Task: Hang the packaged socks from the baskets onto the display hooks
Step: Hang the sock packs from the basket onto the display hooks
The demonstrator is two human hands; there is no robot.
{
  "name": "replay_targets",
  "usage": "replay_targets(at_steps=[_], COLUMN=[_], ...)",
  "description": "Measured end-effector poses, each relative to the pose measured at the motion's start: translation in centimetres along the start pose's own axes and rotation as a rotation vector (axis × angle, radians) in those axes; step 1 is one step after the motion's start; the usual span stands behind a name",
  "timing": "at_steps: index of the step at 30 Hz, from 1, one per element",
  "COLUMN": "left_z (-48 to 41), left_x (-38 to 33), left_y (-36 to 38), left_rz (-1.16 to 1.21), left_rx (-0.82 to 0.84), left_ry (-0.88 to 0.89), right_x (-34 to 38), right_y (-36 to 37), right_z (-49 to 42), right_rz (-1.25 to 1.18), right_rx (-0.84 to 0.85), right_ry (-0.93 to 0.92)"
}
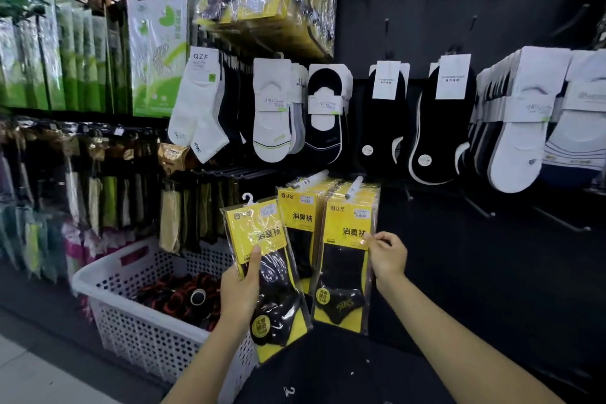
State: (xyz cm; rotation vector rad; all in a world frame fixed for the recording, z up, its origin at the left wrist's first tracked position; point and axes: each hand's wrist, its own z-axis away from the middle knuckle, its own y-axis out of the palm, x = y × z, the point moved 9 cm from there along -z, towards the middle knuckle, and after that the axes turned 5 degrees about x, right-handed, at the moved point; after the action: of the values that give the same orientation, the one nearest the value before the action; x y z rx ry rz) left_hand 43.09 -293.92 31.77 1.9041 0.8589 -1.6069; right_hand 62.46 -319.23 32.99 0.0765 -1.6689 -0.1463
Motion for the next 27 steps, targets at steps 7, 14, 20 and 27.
replay_targets(at_steps=[7, 14, 20, 27], left_z=[0.7, 3.5, 6.7, 7.7], left_x=[-0.3, 0.0, -1.9, -2.8], left_y=[4.8, 13.5, 19.4, 21.9], left_rz=[-0.02, -0.043, 0.053, 0.062], left_rx=[0.149, 0.326, 0.525, 0.623], left_ry=[0.074, 0.062, 0.112, 0.08], right_x=[-3.5, -0.8, 1.3, 3.2], right_y=[-3.5, -2.9, -7.9, -12.0], right_z=[0.6, 5.3, 6.0, 3.7], right_rz=[0.007, -0.035, -0.055, -0.003], right_rx=[-0.045, 0.439, 0.338, 0.075], right_ry=[0.139, 0.075, -0.064, -0.158])
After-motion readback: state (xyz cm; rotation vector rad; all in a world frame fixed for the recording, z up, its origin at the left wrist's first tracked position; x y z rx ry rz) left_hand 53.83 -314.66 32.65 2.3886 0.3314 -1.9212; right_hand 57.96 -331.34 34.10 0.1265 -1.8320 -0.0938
